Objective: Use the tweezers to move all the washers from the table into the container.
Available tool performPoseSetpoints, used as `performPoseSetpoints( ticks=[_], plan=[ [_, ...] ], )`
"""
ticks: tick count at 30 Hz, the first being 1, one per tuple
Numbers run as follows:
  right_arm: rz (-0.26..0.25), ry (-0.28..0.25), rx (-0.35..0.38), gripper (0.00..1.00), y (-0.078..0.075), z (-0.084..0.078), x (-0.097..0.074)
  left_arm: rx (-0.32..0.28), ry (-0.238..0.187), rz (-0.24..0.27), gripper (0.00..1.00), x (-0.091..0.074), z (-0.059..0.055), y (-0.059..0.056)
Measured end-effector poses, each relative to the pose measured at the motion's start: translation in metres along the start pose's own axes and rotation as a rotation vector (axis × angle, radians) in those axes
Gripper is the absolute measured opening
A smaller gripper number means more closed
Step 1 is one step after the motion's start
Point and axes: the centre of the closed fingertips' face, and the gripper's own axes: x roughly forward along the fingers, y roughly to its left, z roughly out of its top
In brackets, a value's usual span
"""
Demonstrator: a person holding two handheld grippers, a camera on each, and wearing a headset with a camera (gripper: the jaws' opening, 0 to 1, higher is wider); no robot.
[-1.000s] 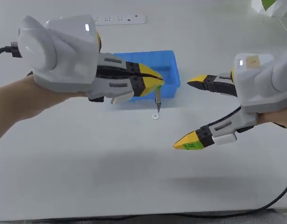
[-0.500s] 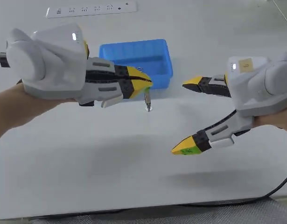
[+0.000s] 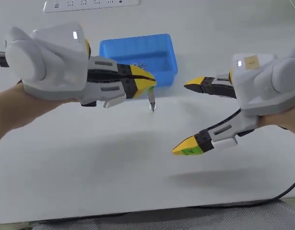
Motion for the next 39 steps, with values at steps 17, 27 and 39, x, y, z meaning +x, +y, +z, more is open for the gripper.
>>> performPoseSetpoints(
  ticks=[17,27,39],
  plan=[
    [0.096,-0.026,-0.018,0.80,0.005,0.024,0.030,-0.019,0.016,-0.074,0.04,-0.004,-0.005,-0.003],
    [0.126,-0.042,-0.073,0.51,-0.003,0.044,0.044,-0.034,0.029,-0.100,0.04,-0.001,-0.003,-0.002],
    [0.157,0.010,-0.125,0.27,-0.006,0.036,0.045,-0.034,0.041,-0.129,0.05,0.002,-0.001,-0.010]
  ],
)
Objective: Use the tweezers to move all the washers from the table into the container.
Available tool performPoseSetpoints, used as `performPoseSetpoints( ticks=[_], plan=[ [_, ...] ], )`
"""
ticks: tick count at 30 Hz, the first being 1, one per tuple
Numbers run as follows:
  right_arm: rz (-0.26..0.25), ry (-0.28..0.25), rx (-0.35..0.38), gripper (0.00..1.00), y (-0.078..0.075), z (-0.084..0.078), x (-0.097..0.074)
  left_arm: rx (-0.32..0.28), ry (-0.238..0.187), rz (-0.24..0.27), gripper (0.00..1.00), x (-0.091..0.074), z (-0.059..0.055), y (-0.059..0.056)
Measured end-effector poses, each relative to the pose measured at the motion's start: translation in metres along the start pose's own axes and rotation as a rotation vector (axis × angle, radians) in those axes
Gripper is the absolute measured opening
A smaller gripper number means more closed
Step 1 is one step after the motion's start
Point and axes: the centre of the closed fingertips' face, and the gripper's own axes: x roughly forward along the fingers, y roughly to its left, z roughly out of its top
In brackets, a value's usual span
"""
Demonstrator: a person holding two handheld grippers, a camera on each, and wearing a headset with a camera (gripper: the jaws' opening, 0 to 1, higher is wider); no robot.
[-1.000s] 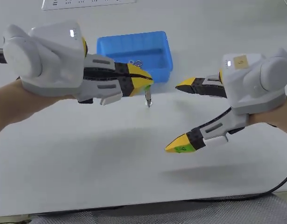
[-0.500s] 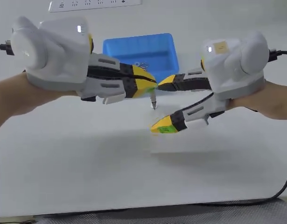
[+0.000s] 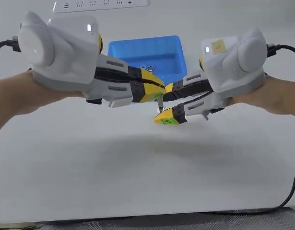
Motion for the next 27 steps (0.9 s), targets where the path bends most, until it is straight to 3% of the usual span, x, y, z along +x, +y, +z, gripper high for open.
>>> performPoseSetpoints(
  ticks=[7,12,19,21,27],
  plan=[
    [0.011,0.046,-0.038,0.24,-0.004,-0.011,0.004,-0.006,0.003,0.006,0.04,0.001,0.002,0.002],
    [-0.019,0.017,-0.039,0.12,-0.017,-0.010,0.003,-0.006,0.005,0.008,0.04,0.003,0.002,0.002],
    [-0.023,0.009,-0.070,0.11,-0.015,-0.010,0.003,-0.012,0.003,0.008,0.04,0.004,0.003,0.003],
    [-0.046,0.019,-0.140,0.10,-0.016,-0.010,0.003,-0.019,0.004,0.018,0.05,0.004,0.003,0.005],
    [-0.061,0.019,-0.150,0.09,-0.015,-0.009,0.004,-0.033,0.002,0.024,0.05,0.005,0.005,0.002]
  ],
)
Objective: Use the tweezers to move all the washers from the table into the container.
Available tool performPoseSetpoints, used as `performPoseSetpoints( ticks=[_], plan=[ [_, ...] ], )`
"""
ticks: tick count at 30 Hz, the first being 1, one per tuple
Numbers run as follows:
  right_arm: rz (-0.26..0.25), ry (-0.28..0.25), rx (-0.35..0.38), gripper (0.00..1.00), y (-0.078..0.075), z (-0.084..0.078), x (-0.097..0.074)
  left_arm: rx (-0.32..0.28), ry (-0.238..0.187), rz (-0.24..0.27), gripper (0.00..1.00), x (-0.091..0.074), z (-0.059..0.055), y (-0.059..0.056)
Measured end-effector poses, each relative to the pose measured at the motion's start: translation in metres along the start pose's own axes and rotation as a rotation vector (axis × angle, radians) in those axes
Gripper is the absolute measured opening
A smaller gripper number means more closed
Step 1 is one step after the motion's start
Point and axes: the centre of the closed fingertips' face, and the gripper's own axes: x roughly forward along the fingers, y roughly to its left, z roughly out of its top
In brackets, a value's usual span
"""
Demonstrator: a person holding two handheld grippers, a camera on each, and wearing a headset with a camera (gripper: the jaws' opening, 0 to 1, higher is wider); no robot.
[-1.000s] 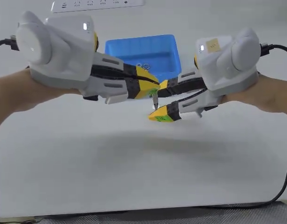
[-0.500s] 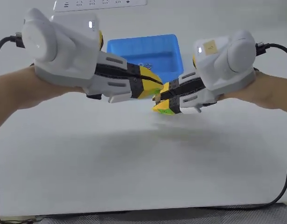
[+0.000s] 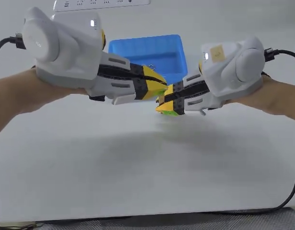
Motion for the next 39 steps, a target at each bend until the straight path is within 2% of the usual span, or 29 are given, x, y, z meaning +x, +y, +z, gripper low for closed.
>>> performPoseSetpoints(
  ticks=[2,4,8,11,15,19,22,27,29,32,34,36,37,39],
  plan=[
    [-0.003,0.000,0.001,0.09,0.000,0.000,0.000,-0.003,0.001,0.005,0.05,0.000,0.000,0.001],
    [-0.008,0.005,0.005,0.09,0.000,0.001,0.000,-0.046,0.000,0.008,0.06,-0.001,0.000,0.001],
    [-0.009,-0.004,0.017,0.09,0.001,0.005,0.000,-0.056,0.007,0.015,0.07,-0.002,-0.001,0.000],
    [-0.020,-0.018,0.032,0.09,-0.001,0.010,-0.002,-0.078,0.013,0.027,0.12,-0.005,-0.002,0.001],
    [-0.034,-0.026,0.046,0.09,-0.003,0.015,-0.005,-0.074,0.016,0.047,0.16,-0.011,0.000,0.001],
    [-0.046,-0.043,0.070,0.09,-0.003,0.019,-0.008,-0.078,0.014,0.078,0.25,-0.020,0.003,0.001],
    [-0.051,-0.038,0.072,0.09,-0.002,0.021,-0.011,-0.091,0.008,0.099,0.27,-0.030,0.004,0.000],
    [-0.054,-0.043,0.067,0.09,-0.001,0.029,-0.021,-0.124,-0.045,0.130,0.34,-0.048,0.012,-0.006],
    [-0.056,-0.053,0.077,0.09,-0.002,0.033,-0.025,-0.121,-0.038,0.147,0.36,-0.053,0.010,-0.009],
    [-0.065,-0.062,0.086,0.09,-0.004,0.039,-0.030,-0.139,-0.018,0.172,0.40,-0.061,-0.001,-0.010],
    [-0.068,-0.067,0.090,0.09,-0.006,0.043,-0.033,-0.177,-0.043,0.186,0.42,-0.069,-0.003,-0.010],
    [-0.073,-0.070,0.086,0.09,-0.008,0.048,-0.037,-0.190,-0.068,0.213,0.42,-0.077,-0.004,-0.009],
    [-0.072,-0.074,0.086,0.09,-0.009,0.051,-0.039,-0.208,-0.073,0.220,0.43,-0.081,-0.006,-0.008],
    [-0.075,-0.076,0.078,0.09,-0.013,0.057,-0.042,-0.206,-0.069,0.231,0.44,-0.086,-0.010,-0.008]
  ],
)
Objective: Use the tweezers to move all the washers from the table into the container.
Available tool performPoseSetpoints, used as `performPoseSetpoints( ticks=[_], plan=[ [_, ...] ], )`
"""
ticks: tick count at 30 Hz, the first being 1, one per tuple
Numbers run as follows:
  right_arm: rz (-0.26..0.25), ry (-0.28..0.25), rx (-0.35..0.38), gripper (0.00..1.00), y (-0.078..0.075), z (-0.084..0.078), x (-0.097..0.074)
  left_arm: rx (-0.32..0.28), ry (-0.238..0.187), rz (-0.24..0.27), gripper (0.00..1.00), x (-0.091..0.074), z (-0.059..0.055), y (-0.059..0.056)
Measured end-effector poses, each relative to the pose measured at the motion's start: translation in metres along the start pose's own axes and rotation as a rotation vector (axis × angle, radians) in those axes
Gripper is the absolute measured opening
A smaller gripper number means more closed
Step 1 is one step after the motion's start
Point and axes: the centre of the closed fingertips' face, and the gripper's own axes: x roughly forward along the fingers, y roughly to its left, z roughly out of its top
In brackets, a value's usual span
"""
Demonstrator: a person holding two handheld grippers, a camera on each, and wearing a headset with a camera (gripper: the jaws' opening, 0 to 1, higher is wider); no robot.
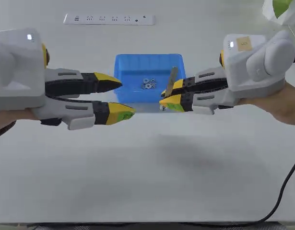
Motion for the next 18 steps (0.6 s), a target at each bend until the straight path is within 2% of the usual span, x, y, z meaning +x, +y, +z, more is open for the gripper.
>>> performPoseSetpoints(
  ticks=[5,8,13,18],
  plan=[
    [-0.009,-0.014,-0.011,0.09,-0.010,0.014,-0.003,-0.016,0.011,0.032,0.47,-0.012,-0.009,0.005],
    [-0.013,-0.023,-0.024,0.09,-0.014,0.022,-0.004,-0.032,0.002,0.060,0.53,-0.019,-0.014,0.010],
    [-0.022,-0.020,-0.042,0.09,-0.024,0.029,-0.003,-0.051,0.005,0.085,0.58,-0.024,-0.023,0.010],
    [-0.050,-0.030,-0.044,0.09,-0.045,0.034,-0.003,-0.065,0.008,0.114,0.66,-0.028,-0.031,0.012]
  ],
)
